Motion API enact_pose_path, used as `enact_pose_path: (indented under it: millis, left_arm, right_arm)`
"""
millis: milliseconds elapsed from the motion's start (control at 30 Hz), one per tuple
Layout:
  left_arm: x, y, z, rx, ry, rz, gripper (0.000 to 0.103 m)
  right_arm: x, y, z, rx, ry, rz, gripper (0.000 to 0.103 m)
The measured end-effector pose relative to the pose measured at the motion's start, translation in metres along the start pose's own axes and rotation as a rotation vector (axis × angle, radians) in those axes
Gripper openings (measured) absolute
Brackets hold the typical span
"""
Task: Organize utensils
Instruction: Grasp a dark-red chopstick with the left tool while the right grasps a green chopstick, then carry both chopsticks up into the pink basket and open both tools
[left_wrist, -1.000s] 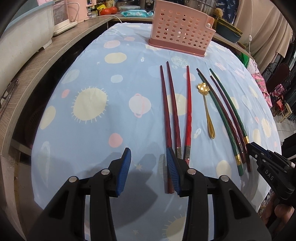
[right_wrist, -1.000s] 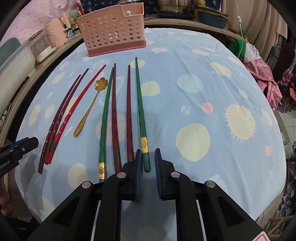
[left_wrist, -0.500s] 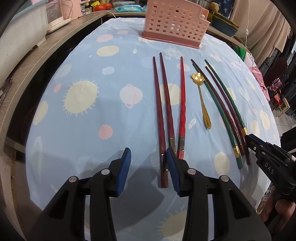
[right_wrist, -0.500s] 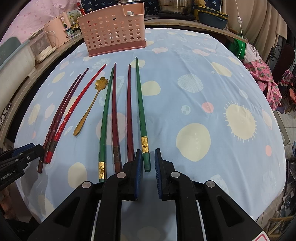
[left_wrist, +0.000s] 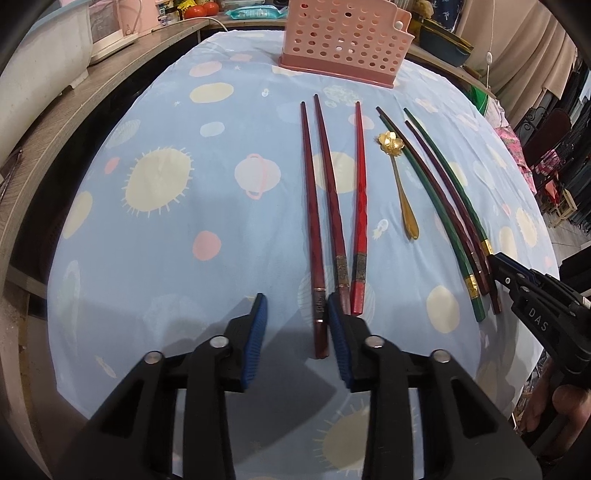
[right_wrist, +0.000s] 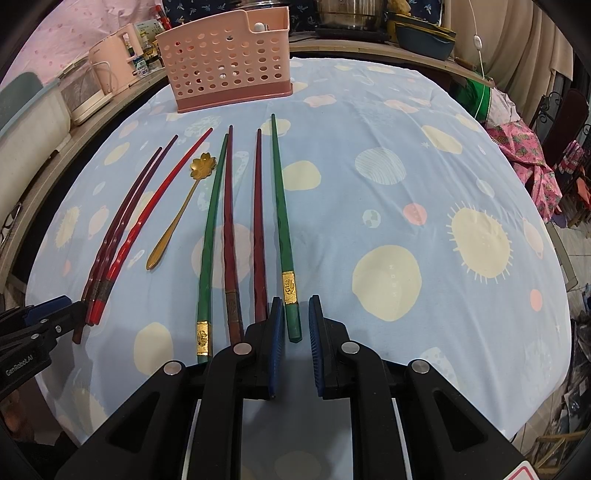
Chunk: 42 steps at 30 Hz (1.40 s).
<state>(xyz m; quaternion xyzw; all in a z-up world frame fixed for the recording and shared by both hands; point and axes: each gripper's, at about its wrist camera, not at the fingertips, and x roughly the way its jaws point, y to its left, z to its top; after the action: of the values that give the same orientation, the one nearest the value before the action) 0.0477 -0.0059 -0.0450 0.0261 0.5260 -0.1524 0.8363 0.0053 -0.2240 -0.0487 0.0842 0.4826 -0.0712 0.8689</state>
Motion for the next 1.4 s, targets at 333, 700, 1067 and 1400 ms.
enact_pose_path:
  millis: [333,700,1067,1400]
  left_arm:
    - [-0.005,0.002,0.000,-0.013,-0.011,-0.021,0.007]
    - [-0.029,0.011,0.015,-0.029,-0.092,0.029,0.007]
    - [-0.056,0.013,0.048,-0.046,-0.188,0.028,0.007]
    - [-0.092,0.022,0.094,-0.077,-0.318,0.011,0.007]
  right_arm:
    - [-0.002,0.003,-0.001,-0.013,-0.009,0.013,0.007]
    - [-0.023,0.004,0.012,-0.007,-0.059,0.037,0.007]
    - [-0.060,-0.003,0.051,0.026,-0.179,0.075,0.007]
    - [-0.091,-0.011,0.096,0.044,-0.295,0.097,0.007]
